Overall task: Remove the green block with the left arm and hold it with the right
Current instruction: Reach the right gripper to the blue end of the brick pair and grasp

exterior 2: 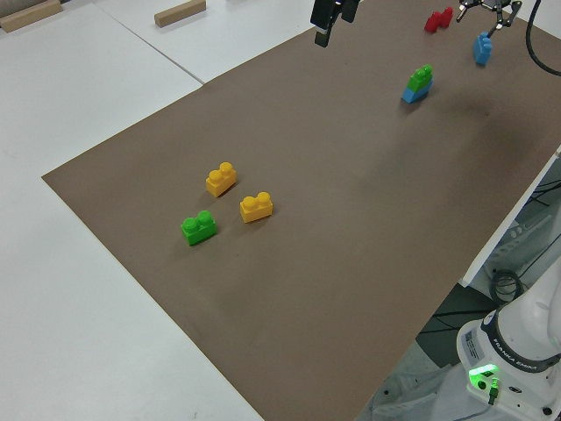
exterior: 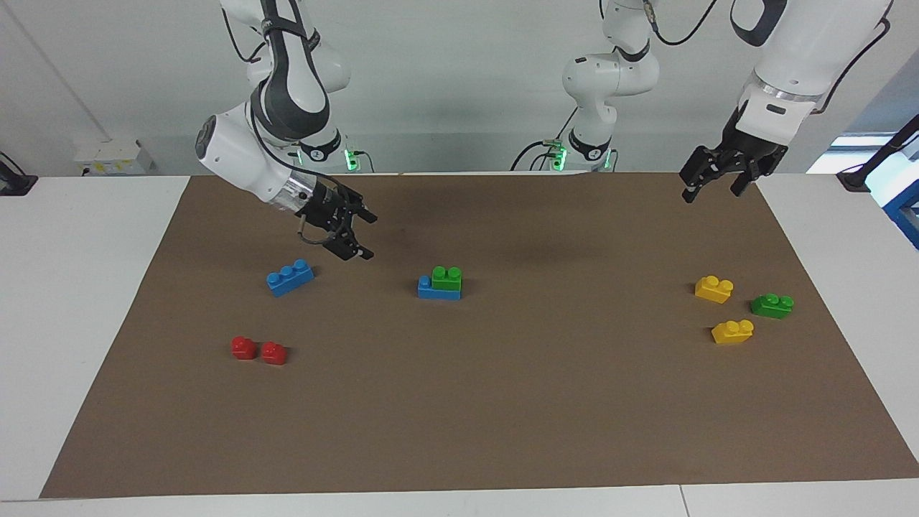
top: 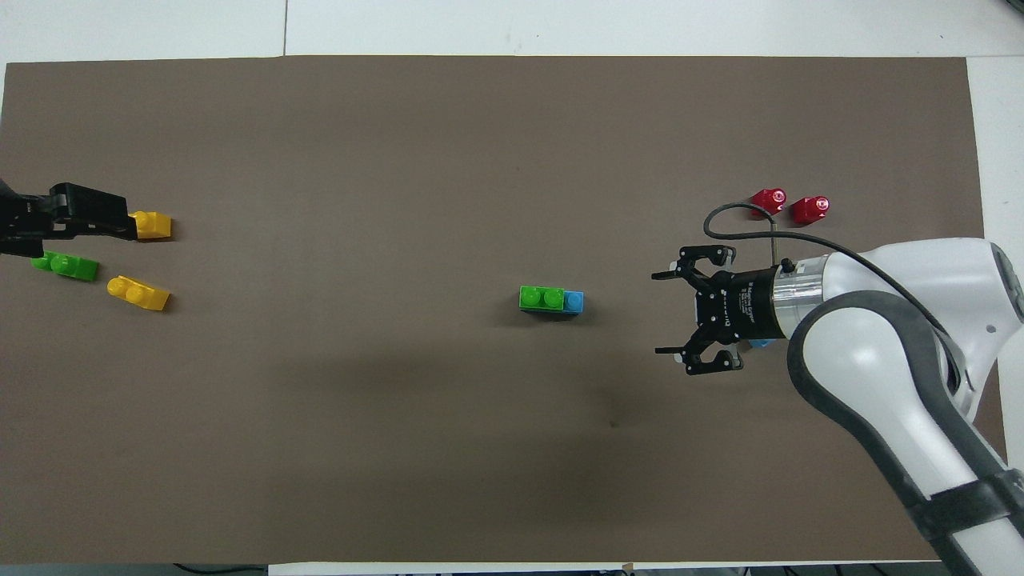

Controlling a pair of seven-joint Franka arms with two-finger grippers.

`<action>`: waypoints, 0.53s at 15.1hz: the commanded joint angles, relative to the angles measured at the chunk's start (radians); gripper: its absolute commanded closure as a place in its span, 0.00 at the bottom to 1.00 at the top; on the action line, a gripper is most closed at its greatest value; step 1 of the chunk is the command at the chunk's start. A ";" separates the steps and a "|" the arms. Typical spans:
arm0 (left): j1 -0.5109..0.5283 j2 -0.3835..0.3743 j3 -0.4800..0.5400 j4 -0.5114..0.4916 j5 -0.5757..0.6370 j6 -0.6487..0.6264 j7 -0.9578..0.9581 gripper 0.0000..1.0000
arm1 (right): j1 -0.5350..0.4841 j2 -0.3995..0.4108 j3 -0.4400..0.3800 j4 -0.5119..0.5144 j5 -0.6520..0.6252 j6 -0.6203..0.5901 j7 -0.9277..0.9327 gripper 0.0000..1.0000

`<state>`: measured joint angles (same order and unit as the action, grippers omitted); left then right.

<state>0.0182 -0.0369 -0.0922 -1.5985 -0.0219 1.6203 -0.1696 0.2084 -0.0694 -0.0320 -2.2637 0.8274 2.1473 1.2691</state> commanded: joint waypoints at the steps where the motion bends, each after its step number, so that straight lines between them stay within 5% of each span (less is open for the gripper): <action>1: -0.004 -0.026 0.008 -0.031 -0.015 0.024 0.009 0.00 | 0.023 0.022 -0.002 -0.016 0.022 0.036 0.012 0.00; 8: -0.001 -0.028 0.009 -0.032 -0.015 0.023 0.001 0.00 | 0.072 0.109 0.001 -0.002 0.024 0.161 0.012 0.00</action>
<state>0.0182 -0.0369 -0.0909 -1.5985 -0.0219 1.6217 -0.1697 0.2738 0.0178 -0.0313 -2.2735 0.8279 2.2833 1.2692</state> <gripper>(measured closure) 0.000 0.000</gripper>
